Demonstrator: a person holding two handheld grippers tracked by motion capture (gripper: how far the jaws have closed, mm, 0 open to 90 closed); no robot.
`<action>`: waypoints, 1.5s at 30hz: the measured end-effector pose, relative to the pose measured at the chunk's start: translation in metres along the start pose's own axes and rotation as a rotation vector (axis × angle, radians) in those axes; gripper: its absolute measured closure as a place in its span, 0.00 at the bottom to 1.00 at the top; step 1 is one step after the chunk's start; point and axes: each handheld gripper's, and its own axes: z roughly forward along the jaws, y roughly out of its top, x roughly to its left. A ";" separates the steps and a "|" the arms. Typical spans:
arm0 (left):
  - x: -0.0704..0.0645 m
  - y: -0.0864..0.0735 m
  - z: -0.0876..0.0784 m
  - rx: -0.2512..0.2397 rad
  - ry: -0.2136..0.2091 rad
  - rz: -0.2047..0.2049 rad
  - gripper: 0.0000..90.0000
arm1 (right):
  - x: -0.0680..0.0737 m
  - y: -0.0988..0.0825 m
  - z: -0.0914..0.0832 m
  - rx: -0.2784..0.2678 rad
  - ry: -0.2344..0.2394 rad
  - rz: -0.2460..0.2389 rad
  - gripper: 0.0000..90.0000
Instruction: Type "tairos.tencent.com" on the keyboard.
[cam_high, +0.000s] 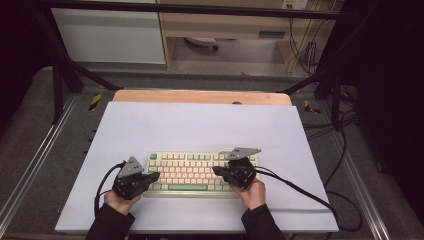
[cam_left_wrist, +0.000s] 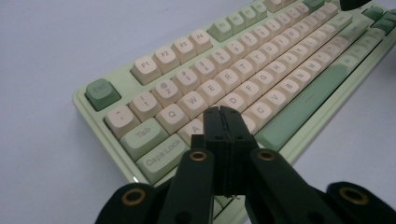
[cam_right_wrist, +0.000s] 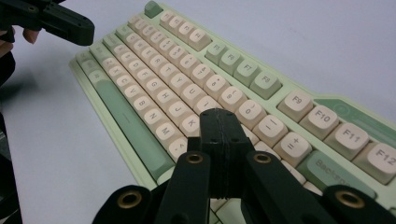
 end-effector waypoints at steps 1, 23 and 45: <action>0.001 -0.001 -0.001 0.001 0.002 0.001 1.00 | 0.000 0.001 0.002 0.001 0.002 -0.002 1.00; 0.017 -0.015 -0.013 -0.022 0.021 -0.033 1.00 | -0.001 0.009 0.038 0.061 -0.028 -0.008 1.00; 0.019 -0.017 -0.012 -0.017 0.024 -0.040 1.00 | 0.005 0.013 0.030 0.053 -0.023 -0.039 1.00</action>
